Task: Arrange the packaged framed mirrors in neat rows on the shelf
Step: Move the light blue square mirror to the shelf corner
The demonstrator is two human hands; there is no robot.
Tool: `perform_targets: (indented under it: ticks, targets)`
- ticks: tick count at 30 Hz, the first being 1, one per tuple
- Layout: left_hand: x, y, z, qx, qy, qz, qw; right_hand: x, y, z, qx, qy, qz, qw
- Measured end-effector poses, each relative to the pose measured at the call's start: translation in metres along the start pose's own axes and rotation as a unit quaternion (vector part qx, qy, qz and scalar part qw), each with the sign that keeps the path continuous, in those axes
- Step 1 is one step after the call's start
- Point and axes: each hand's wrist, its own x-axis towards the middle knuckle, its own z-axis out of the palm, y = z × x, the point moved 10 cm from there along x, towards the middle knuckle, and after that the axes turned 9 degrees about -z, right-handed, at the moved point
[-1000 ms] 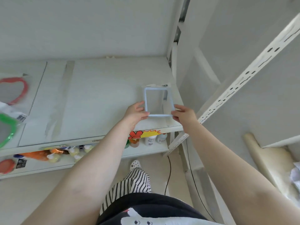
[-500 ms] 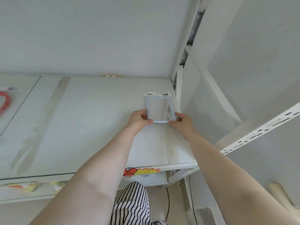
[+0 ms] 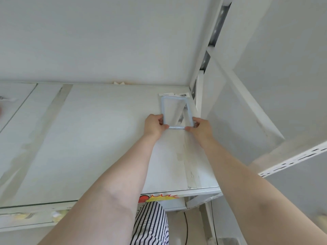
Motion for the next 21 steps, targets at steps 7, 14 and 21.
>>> perform_targets:
  ticks: [7,14,21]
  targets:
    - [0.0,0.001,-0.001,0.066,0.01,-0.017,0.998,0.002,0.001,0.001,-0.05,-0.024,0.028,0.998]
    - [-0.037,0.016,-0.023,0.089,-0.005,-0.016,0.996,-0.035,-0.024,-0.023,-0.063,0.002,0.032,0.998]
    - [-0.127,0.009,-0.079,0.136,-0.026,-0.031,0.99,-0.122,-0.095,-0.012,-0.057,-0.097,-0.046,0.993]
